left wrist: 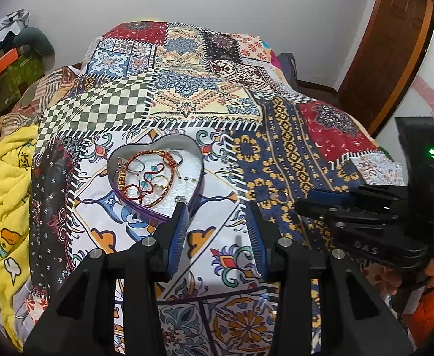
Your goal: Organize jewelry
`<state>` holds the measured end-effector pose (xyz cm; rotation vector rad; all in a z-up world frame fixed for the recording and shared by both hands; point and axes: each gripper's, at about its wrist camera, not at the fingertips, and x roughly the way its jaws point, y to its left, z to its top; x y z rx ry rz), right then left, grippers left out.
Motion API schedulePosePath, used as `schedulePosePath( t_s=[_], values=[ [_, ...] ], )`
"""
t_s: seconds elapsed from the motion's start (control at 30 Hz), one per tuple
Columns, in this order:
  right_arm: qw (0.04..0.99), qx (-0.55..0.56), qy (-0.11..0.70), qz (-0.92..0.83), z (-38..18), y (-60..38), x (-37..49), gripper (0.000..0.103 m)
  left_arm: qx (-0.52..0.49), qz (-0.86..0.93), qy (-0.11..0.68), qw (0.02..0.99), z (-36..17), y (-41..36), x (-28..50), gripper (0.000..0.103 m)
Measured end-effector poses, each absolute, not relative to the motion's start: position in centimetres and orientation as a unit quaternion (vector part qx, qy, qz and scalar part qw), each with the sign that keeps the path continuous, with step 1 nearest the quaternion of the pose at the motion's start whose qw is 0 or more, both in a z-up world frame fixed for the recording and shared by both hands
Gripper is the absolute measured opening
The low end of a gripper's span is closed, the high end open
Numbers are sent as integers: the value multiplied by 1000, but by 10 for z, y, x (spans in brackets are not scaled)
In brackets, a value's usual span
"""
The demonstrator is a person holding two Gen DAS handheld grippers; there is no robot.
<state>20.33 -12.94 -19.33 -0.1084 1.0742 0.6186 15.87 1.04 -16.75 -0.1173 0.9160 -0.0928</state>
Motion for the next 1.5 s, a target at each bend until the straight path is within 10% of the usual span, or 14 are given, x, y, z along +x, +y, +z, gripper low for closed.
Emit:
schedulePosePath(
  t_s=[1.5],
  values=[
    [863,19,429,267,-153,-189,205,23,-55,-46,484,872,-206,-28,238,39]
  ],
)
